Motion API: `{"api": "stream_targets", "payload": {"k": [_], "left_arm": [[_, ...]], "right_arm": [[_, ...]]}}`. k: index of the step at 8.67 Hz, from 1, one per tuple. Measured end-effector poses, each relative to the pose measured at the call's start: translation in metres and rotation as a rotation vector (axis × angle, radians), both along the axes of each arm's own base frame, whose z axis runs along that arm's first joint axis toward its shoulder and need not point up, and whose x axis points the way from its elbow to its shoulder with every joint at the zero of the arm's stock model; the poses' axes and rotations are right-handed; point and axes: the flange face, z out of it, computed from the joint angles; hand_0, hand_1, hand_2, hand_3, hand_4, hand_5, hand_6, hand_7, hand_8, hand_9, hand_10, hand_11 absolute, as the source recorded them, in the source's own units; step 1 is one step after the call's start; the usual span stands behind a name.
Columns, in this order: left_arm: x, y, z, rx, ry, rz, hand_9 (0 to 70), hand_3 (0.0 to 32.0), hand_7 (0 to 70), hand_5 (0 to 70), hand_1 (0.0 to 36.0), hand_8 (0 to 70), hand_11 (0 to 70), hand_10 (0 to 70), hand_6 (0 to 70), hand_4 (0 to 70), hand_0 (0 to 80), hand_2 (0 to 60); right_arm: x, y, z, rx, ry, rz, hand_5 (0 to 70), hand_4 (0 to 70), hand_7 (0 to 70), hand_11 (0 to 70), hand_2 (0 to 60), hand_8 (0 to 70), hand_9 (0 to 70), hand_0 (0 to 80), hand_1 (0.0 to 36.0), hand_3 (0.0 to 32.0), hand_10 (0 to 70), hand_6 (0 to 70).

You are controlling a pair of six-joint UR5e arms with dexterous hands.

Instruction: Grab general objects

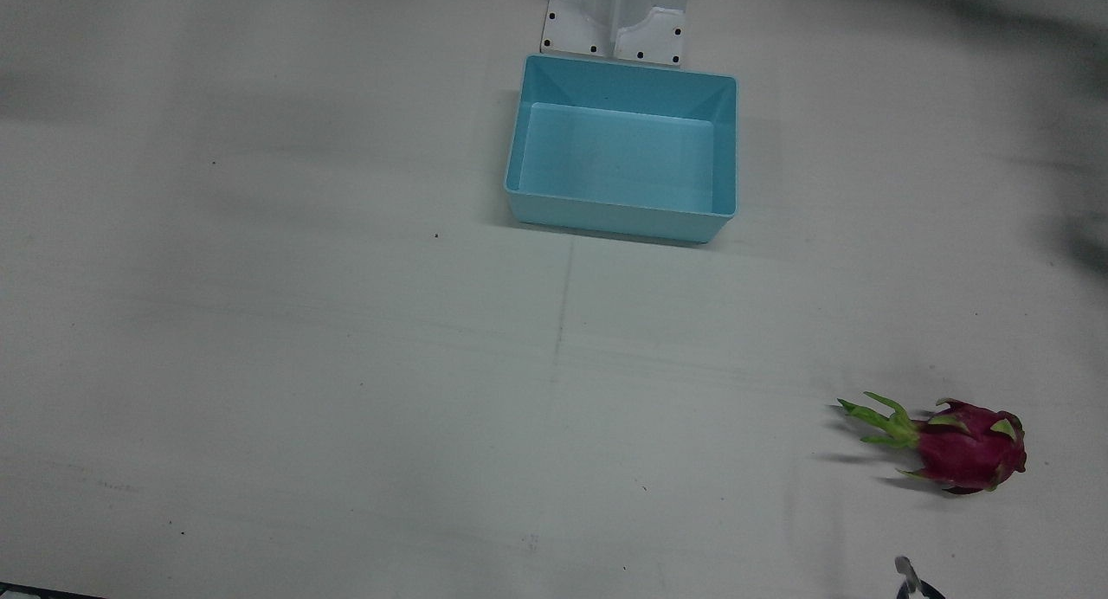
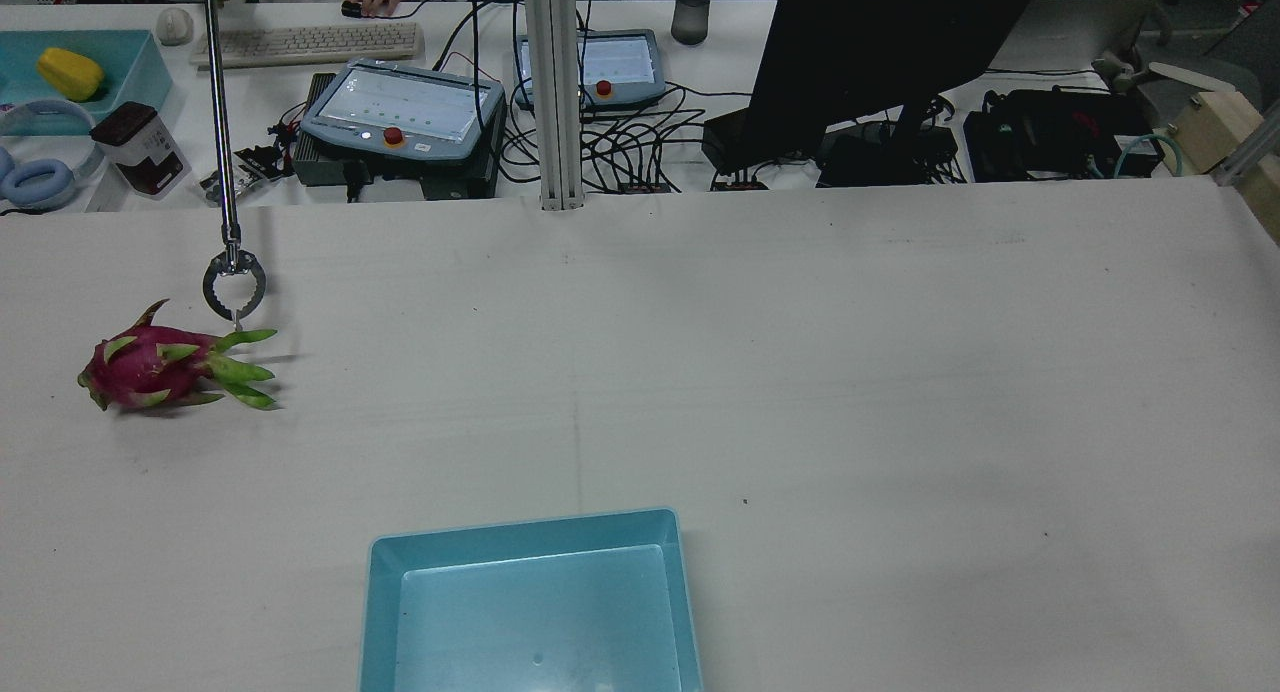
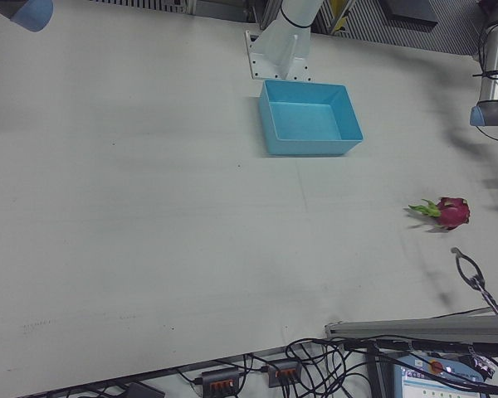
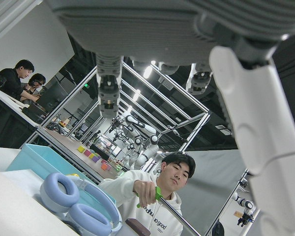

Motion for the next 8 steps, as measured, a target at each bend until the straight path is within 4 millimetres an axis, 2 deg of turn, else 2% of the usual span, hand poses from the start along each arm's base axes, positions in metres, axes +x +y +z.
{"api": "stream_targets", "payload": {"k": [8], "left_arm": [[-0.0005, 0.0012, 0.001, -0.002, 0.002, 0.0, 0.0, 8.4, 0.0, 0.0, 11.3, 0.0, 0.0, 0.0, 0.0, 3.6, 46.1, 3.8]], "right_arm": [[-0.0005, -0.0001, 0.0, 0.0, 0.0, -0.001, 0.0, 0.0, 0.0, 0.0, 0.0, 0.0, 0.0, 0.0, 0.0, 0.0, 0.0, 0.0]]}}
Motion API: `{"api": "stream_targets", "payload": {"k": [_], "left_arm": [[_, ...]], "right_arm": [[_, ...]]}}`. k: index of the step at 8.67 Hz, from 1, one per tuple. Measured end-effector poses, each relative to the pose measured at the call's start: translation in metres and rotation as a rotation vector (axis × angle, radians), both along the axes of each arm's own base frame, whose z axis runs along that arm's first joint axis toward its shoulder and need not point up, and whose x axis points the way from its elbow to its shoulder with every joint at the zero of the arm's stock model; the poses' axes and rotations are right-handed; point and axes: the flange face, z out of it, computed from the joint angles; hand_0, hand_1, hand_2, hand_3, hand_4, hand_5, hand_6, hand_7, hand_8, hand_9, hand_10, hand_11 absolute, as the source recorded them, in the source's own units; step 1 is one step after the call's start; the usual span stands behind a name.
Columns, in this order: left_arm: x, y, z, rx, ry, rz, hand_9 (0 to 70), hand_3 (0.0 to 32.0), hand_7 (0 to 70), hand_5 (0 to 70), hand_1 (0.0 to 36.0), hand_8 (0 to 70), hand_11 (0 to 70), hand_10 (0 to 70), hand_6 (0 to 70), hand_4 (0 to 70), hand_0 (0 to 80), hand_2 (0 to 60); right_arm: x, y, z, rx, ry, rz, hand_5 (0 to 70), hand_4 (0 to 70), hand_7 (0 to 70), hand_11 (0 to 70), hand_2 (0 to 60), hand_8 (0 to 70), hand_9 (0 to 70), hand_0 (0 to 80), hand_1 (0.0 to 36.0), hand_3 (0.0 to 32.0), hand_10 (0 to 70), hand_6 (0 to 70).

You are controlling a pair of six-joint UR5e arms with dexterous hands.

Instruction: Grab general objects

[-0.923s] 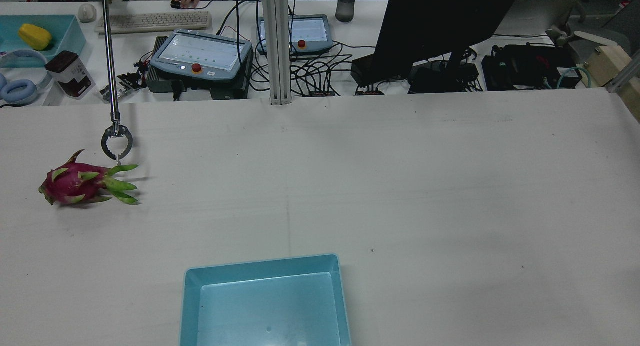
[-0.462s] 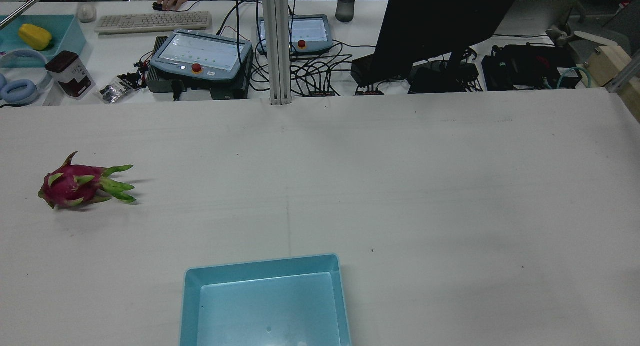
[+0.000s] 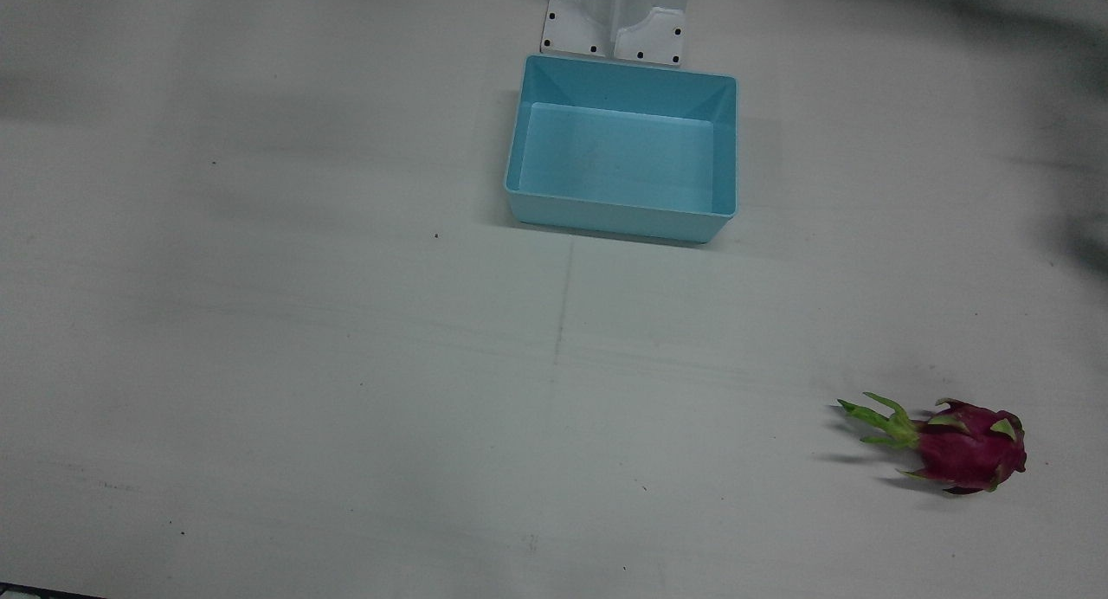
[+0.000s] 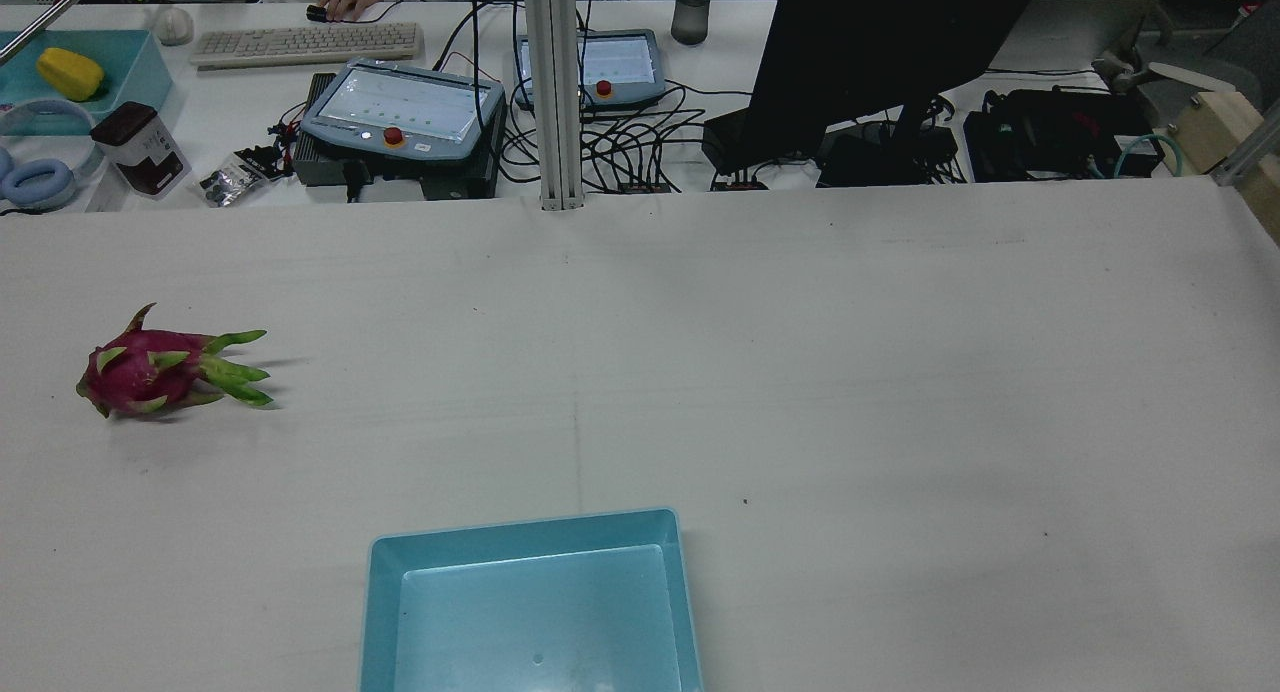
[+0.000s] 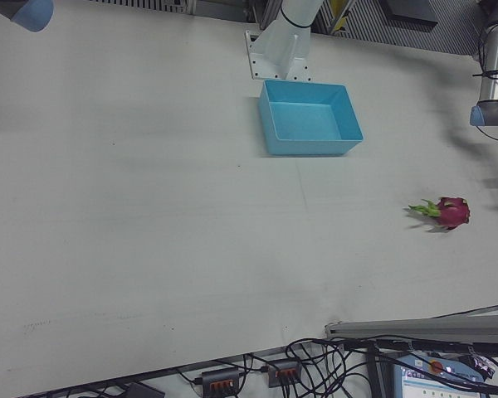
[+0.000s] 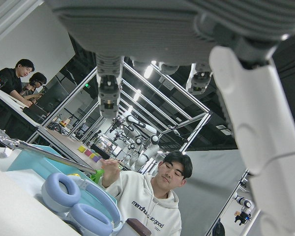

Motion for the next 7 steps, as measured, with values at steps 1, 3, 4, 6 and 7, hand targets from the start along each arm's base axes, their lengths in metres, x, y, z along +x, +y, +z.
{"api": "stream_targets", "payload": {"k": [1, 3, 4, 6, 7], "left_arm": [[0.0, -0.0001, -0.0002, 0.0, 0.001, 0.0, 0.0, 8.2, 0.0, 0.0, 11.3, 0.0, 0.0, 0.0, 0.0, 3.5, 46.0, 4.0], [0.0001, -0.0003, -0.0006, 0.001, 0.002, 0.0, 0.0, 8.2, 0.0, 0.0, 11.3, 0.0, 0.0, 0.0, 0.0, 3.9, 45.9, 3.8], [0.0003, -0.0006, -0.0009, 0.0, 0.001, 0.001, 0.0, 8.0, 0.0, 0.0, 11.3, 0.0, 0.0, 0.0, 0.0, 4.0, 46.0, 4.3], [0.0004, -0.0004, -0.0008, -0.001, 0.002, 0.003, 0.0, 8.0, 0.0, 0.0, 11.2, 0.0, 0.0, 0.0, 0.0, 4.0, 45.8, 4.2], [0.0014, -0.0022, -0.0071, 0.005, 0.011, 0.008, 0.0, 9.2, 0.0, 0.0, 11.5, 0.0, 0.0, 0.0, 0.0, 4.0, 46.0, 4.3]], "right_arm": [[0.0, 0.0, 0.0, 0.0, 0.0, 0.0, 0.0, 0.0, 0.0, 0.0, 0.0, 0.0, 0.0, 0.0, 0.0, 0.0, 0.0, 0.0], [0.0004, 0.0001, -0.0002, 0.001, 0.0, 0.001, 0.0, 0.0, 0.0, 0.0, 0.0, 0.0, 0.0, 0.0, 0.0, 0.0, 0.0, 0.0], [0.0006, 0.0001, -0.0005, 0.001, 0.0, 0.001, 0.0, 0.0, 0.0, 0.0, 0.0, 0.0, 0.0, 0.0, 0.0, 0.0, 0.0, 0.0], [0.0005, 0.0001, 0.0, 0.0, -0.001, 0.001, 0.0, 0.0, 0.0, 0.0, 0.0, 0.0, 0.0, 0.0, 0.0, 0.0, 0.0, 0.0], [0.0003, 0.0, 0.0, 0.0, 0.0, 0.001, 0.0, 0.0, 0.0, 0.0, 0.0, 0.0, 0.0, 0.0, 0.0, 0.0, 0.0, 0.0]]}}
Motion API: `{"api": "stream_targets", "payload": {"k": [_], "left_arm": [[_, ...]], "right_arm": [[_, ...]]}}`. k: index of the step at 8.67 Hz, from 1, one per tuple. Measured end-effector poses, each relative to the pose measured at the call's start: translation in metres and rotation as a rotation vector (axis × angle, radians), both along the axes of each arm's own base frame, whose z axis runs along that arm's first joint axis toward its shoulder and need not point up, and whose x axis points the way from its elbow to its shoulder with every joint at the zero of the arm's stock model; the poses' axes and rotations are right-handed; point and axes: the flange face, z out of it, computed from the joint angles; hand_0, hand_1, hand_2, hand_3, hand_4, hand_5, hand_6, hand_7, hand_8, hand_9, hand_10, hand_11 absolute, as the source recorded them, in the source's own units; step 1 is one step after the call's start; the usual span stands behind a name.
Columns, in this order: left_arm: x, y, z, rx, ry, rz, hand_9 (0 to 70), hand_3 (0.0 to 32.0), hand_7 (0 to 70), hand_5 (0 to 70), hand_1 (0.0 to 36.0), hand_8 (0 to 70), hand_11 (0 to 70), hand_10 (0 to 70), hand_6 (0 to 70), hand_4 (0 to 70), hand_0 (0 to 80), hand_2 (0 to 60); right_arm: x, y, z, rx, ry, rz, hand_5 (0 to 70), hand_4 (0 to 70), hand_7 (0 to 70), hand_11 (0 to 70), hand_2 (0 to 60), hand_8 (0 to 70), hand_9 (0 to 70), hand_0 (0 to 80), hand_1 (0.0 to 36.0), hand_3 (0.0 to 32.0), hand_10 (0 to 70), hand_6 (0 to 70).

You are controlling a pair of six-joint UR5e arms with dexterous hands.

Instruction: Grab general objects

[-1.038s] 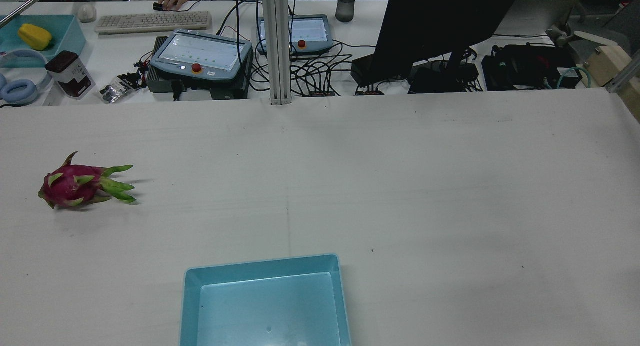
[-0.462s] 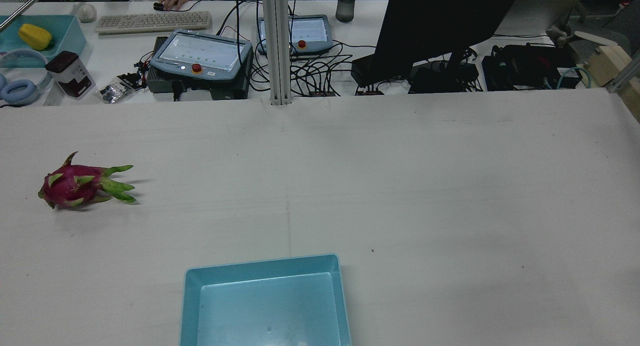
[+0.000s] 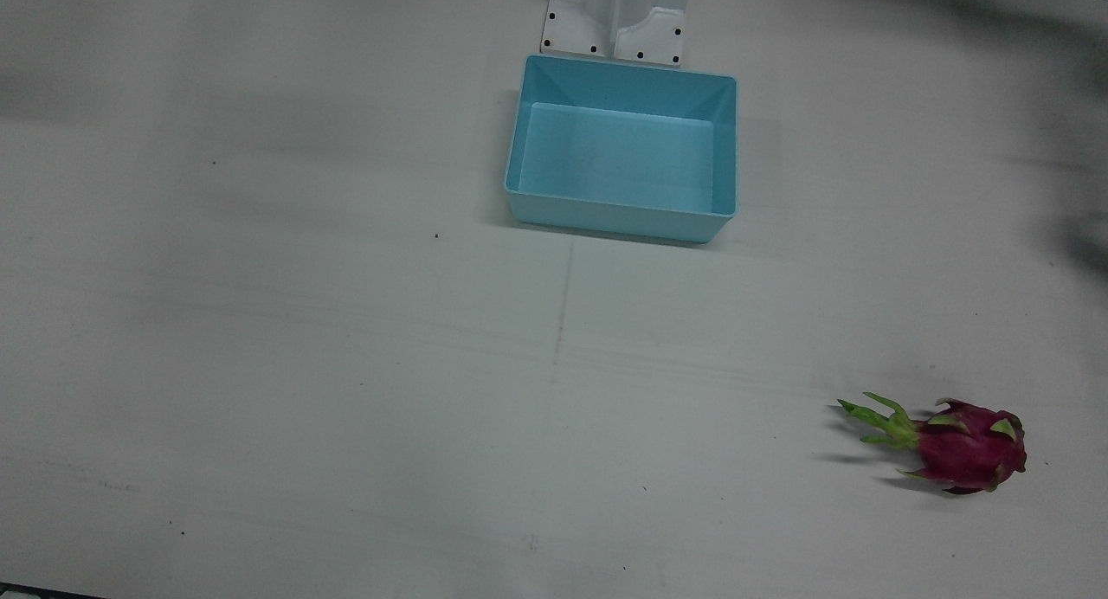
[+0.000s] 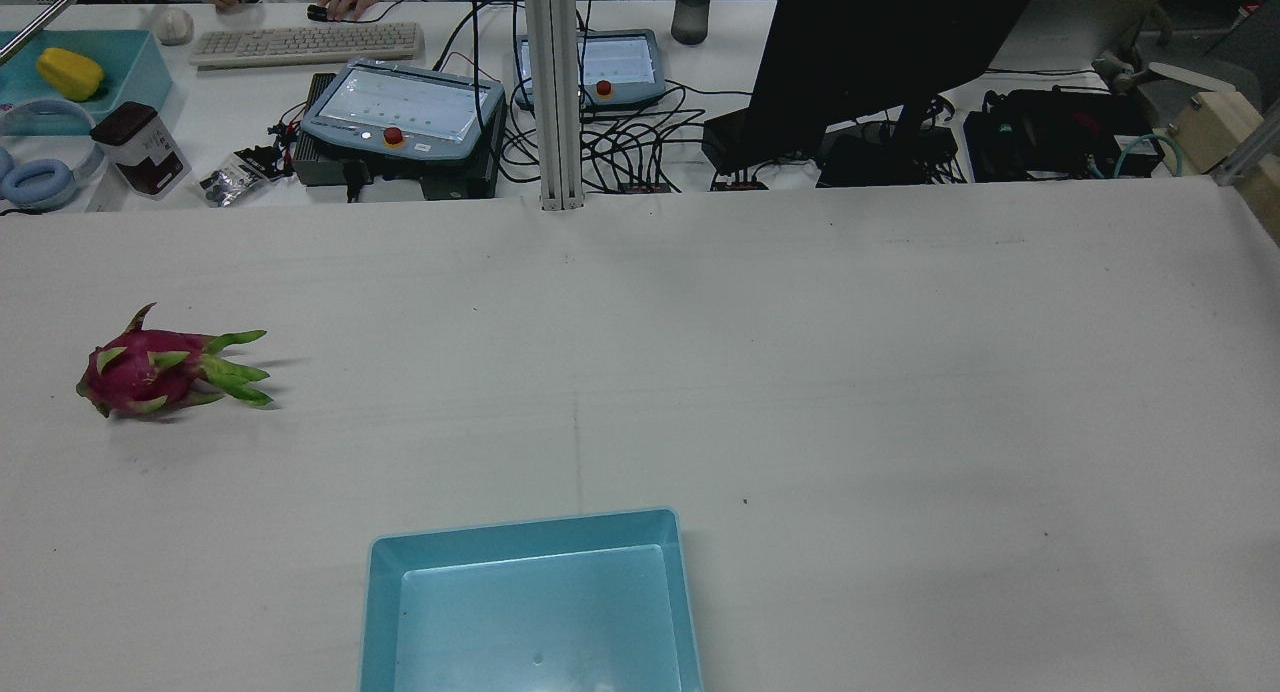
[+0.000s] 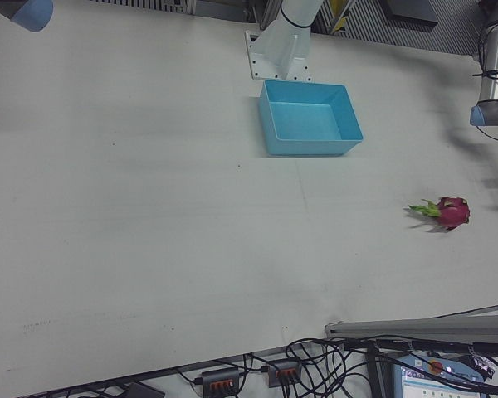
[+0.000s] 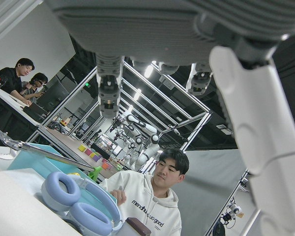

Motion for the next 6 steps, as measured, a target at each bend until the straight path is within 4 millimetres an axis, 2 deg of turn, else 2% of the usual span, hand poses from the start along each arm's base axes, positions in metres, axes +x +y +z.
{"api": "stream_targets", "payload": {"k": [1, 2, 3, 5, 6], "left_arm": [[0.004, -0.006, -0.023, 0.007, 0.017, 0.014, 0.0, 11.8, 0.0, 0.0, 12.2, 0.0, 0.0, 0.0, 0.0, 4.0, 46.3, 4.9], [0.012, -0.014, -0.061, 0.006, 0.015, 0.047, 0.0, 15.8, 0.0, 0.0, 12.8, 0.0, 0.0, 0.0, 0.0, 4.1, 46.9, 4.6], [0.023, -0.025, -0.111, 0.005, -0.024, 0.099, 0.0, 16.8, 0.0, 0.0, 12.5, 0.0, 0.0, 0.0, 0.0, 5.3, 46.9, 4.2], [0.032, -0.029, -0.214, 0.009, -0.143, 0.147, 0.0, 14.6, 0.0, 0.0, 12.4, 0.0, 0.0, 0.0, 0.0, 7.0, 47.1, 4.3], [0.032, -0.024, -0.252, 0.006, -0.181, 0.155, 0.0, 13.4, 0.0, 0.0, 11.9, 0.0, 0.0, 0.0, 0.0, 7.2, 46.7, 4.1]], "right_arm": [[0.0, 0.0, 0.0, 0.0, 0.0, 0.0, 0.0, 0.0, 0.0, 0.0, 0.0, 0.0, 0.0, 0.0, 0.0, 0.0, 0.0, 0.0], [0.0, 0.0, 0.0, 0.0, 0.001, -0.001, 0.0, 0.0, 0.0, 0.0, 0.0, 0.0, 0.0, 0.0, 0.0, 0.0, 0.0, 0.0], [0.0, 0.0, 0.0, 0.0, 0.001, 0.0, 0.0, 0.0, 0.0, 0.0, 0.0, 0.0, 0.0, 0.0, 0.0, 0.0, 0.0, 0.0], [0.0, 0.0, 0.0, 0.001, 0.001, 0.001, 0.0, 0.0, 0.0, 0.0, 0.0, 0.0, 0.0, 0.0, 0.0, 0.0, 0.0, 0.0], [0.0, 0.0, -0.001, 0.001, 0.001, 0.001, 0.0, 0.0, 0.0, 0.0, 0.0, 0.0, 0.0, 0.0, 0.0, 0.0, 0.0, 0.0]]}}
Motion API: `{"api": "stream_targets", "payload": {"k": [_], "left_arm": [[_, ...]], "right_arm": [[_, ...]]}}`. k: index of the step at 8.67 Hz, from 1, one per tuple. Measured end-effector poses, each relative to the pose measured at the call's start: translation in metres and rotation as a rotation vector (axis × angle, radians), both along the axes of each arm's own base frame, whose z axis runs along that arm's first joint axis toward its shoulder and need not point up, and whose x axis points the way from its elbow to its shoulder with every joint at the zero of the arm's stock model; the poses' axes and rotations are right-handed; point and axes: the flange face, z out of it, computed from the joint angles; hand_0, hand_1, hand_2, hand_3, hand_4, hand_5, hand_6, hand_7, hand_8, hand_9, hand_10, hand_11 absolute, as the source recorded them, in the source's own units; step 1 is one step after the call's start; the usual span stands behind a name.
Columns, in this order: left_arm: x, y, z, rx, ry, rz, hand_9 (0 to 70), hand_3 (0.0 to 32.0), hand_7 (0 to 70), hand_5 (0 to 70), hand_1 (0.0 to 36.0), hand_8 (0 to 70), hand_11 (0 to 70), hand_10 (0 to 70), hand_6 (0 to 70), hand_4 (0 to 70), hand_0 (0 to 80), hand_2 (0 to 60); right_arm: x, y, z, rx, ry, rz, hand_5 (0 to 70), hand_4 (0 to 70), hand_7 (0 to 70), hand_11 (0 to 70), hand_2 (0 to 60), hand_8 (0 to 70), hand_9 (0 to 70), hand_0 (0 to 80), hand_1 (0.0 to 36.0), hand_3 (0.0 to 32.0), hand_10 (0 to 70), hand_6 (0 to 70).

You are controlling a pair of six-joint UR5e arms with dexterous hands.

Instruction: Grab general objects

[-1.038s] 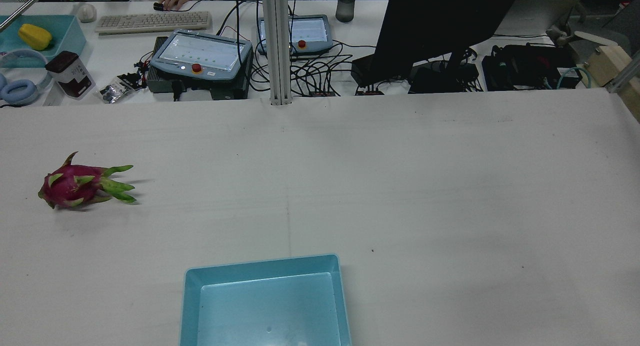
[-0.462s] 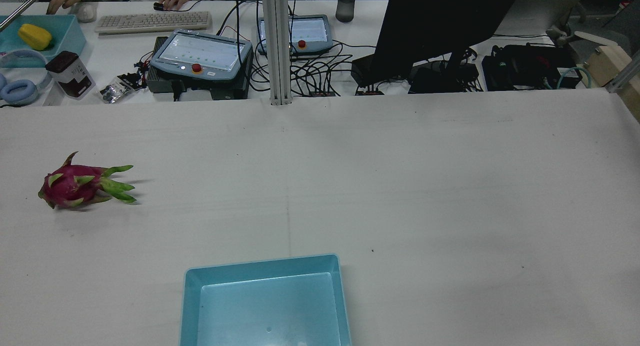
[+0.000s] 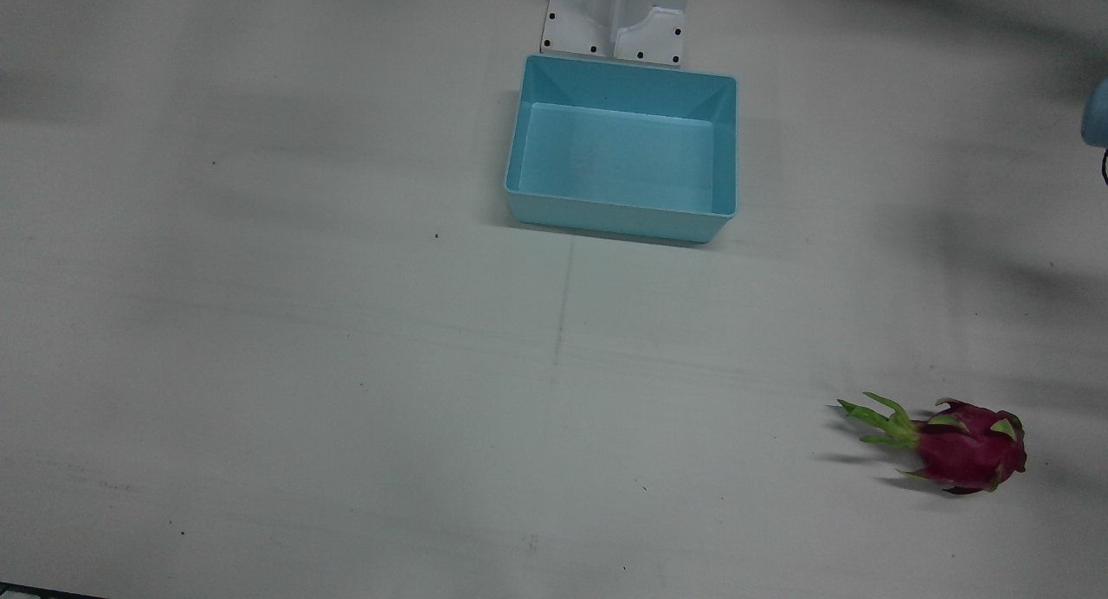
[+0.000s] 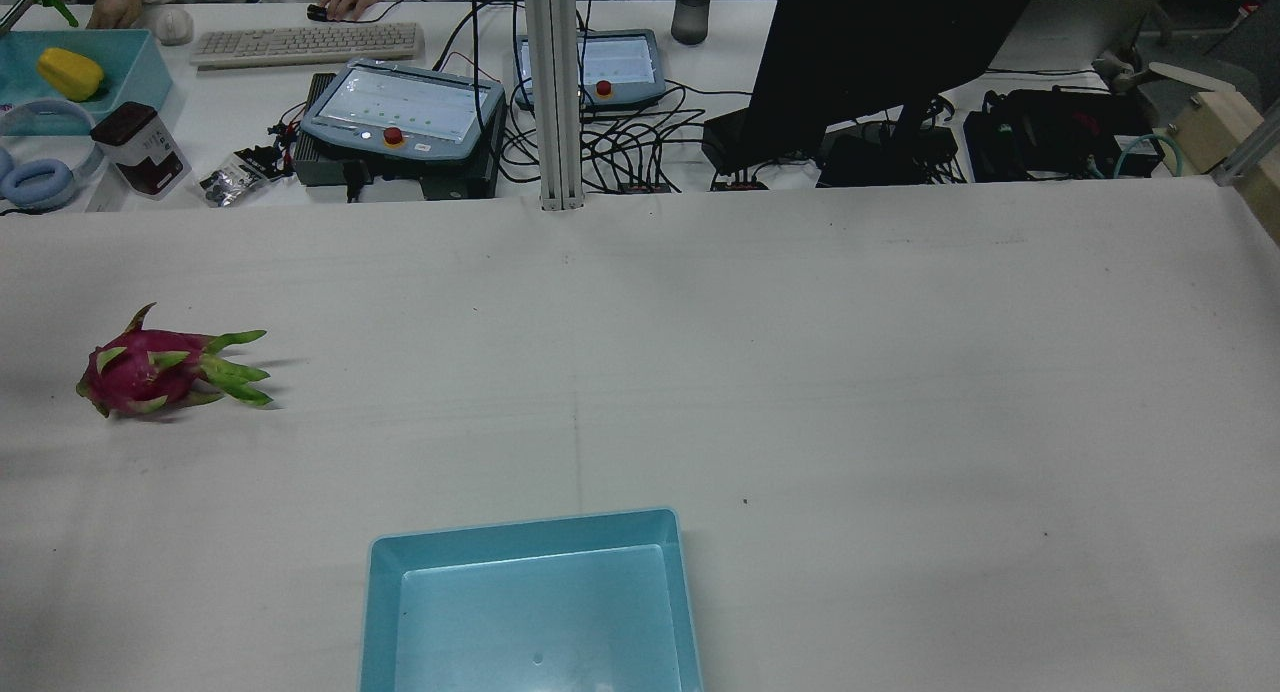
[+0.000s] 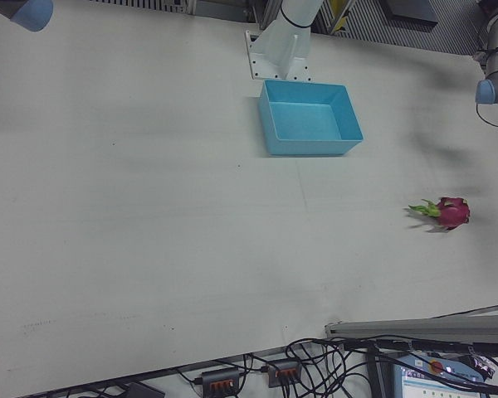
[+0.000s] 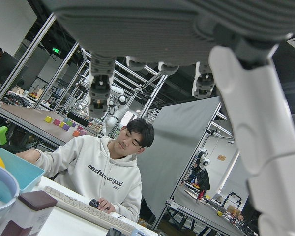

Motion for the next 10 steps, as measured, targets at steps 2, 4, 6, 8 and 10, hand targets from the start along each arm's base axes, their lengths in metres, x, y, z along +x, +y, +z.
{"api": "stream_targets", "payload": {"k": [2, 4, 6, 8, 10], "left_arm": [[0.021, 0.01, -0.03, -0.04, -0.072, 0.05, 0.0, 13.6, 0.0, 0.0, 11.2, 0.0, 0.0, 0.0, 0.0, 6.7, 46.3, 4.3], [0.052, 0.002, -0.064, -0.048, -0.196, 0.082, 0.0, 24.2, 0.0, 0.0, 11.0, 0.0, 0.0, 0.0, 0.0, 6.0, 46.6, 2.3], [0.097, -0.005, -0.073, -0.051, -0.288, 0.117, 0.0, 18.0, 0.0, 0.0, 10.6, 0.0, 0.0, 0.0, 0.0, 6.6, 46.3, 2.9], [0.145, -0.007, -0.054, -0.084, -0.346, 0.15, 0.0, 0.0, 0.0, 70.0, 10.1, 0.0, 0.0, 0.0, 0.0, 0.0, 45.9, 3.1], [0.196, 0.0, -0.069, -0.108, -0.434, 0.205, 0.0, 22.0, 0.0, 0.0, 11.6, 0.0, 0.0, 0.0, 0.0, 5.4, 46.5, 4.9]], "right_arm": [[0.0, 0.0, 0.0, 0.0, 0.0, 0.0, 0.0, 0.0, 0.0, 0.0, 0.0, 0.0, 0.0, 0.0, 0.0, 0.0, 0.0, 0.0], [0.0, 0.0, 0.0, 0.0, 0.0, 0.0, 0.0, 0.0, 0.0, 0.0, 0.0, 0.0, 0.0, 0.0, 0.0, 0.0, 0.0, 0.0], [0.0, 0.0, 0.0, -0.001, 0.0, -0.001, 0.0, 0.0, 0.0, 0.0, 0.0, 0.0, 0.0, 0.0, 0.0, 0.0, 0.0, 0.0], [0.0, 0.0, 0.0, -0.001, 0.0, 0.0, 0.0, 0.0, 0.0, 0.0, 0.0, 0.0, 0.0, 0.0, 0.0, 0.0, 0.0, 0.0], [0.0, 0.0, 0.0, 0.0, 0.0, 0.0, 0.0, 0.0, 0.0, 0.0, 0.0, 0.0, 0.0, 0.0, 0.0, 0.0, 0.0, 0.0]]}}
